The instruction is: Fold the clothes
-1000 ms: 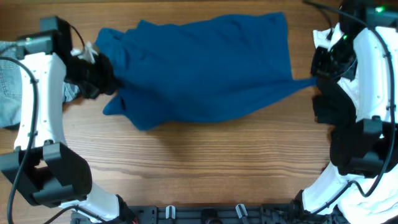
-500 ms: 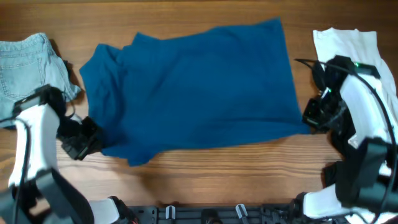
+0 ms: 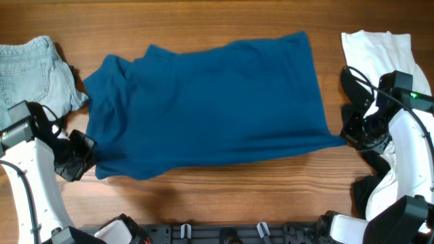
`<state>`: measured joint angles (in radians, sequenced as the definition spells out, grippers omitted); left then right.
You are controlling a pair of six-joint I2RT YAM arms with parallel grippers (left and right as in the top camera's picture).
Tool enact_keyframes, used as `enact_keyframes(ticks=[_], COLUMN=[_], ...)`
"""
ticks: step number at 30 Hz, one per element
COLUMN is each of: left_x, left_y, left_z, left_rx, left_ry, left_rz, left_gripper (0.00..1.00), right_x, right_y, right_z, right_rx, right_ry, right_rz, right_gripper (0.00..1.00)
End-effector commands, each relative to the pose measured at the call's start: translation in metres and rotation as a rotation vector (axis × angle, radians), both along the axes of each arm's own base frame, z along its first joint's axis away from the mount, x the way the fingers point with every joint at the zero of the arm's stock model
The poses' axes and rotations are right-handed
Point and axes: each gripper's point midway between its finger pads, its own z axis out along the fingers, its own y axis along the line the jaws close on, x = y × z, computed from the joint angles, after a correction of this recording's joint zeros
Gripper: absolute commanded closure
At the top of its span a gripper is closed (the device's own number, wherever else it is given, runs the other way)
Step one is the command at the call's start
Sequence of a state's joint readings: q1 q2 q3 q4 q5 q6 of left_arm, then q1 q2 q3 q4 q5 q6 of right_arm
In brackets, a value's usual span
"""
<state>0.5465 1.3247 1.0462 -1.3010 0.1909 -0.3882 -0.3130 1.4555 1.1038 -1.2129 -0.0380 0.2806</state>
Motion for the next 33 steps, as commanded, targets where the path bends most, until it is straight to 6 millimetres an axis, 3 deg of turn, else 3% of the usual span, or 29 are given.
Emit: enact_keyframes(ticks=[1,3,6,10,13,17,27,28,29,31,33], left_x=[0.02,0.04,0.068,0.115,0.12,0.121,0.12,0.118,0.11,0.067,0.039], left_y=[-0.002,0.006,0.032,0.014,-0.002,-0.012,-0.013,-0.013,-0.018,-0.015,-0.001], left_z=[0.002,0.004,-0.002,-0.021,-0.037,-0.036,-0.036,-0.037,-0.038,-0.046,-0.047], left_rx=[0.009,0.055,0.131,0.002,-0.032,-0.049,-0.054,-0.057,-0.071,-0.055,-0.028], left_ry=[-0.081,-0.152,-0.207,-0.301,-0.257,-0.26,-0.255,-0.245,-0.223,-0.048,0.062], left_rz=[-0.018,-0.035,0.098,0.055,0.01,-0.014,-0.015,-0.02,-0.057,-0.075,-0.028], left_gripper=[0.96,0.96,0.96,0.96,0.96,0.96,0.96,0.96,0.96,0.96,0.96], right_x=[0.027,0.05,0.079,0.11,0.11,0.105,0.099,0.097,0.082,0.022,-0.012], right_y=[0.006,0.0,-0.001,0.011,0.016,0.021,0.025,0.031,0.034,-0.001,-0.031], right_z=[0.002,0.001,-0.012,-0.039,-0.045,-0.043,-0.044,-0.042,-0.042,-0.045,-0.037], right_rx=[0.038,0.02,0.048,0.081,0.089,0.113,0.138,0.17,0.193,0.006,-0.182], right_ry=[-0.126,-0.202,-0.267,-0.299,-0.28,-0.269,-0.247,-0.24,-0.179,0.084,0.207], right_rz=[0.033,0.026,0.044,0.132,0.145,0.148,0.139,0.125,0.095,-0.175,-0.286], right_gripper=[0.96,0.95,0.96,0.96,0.96,0.96,0.96,0.96,0.96,0.96,0.96])
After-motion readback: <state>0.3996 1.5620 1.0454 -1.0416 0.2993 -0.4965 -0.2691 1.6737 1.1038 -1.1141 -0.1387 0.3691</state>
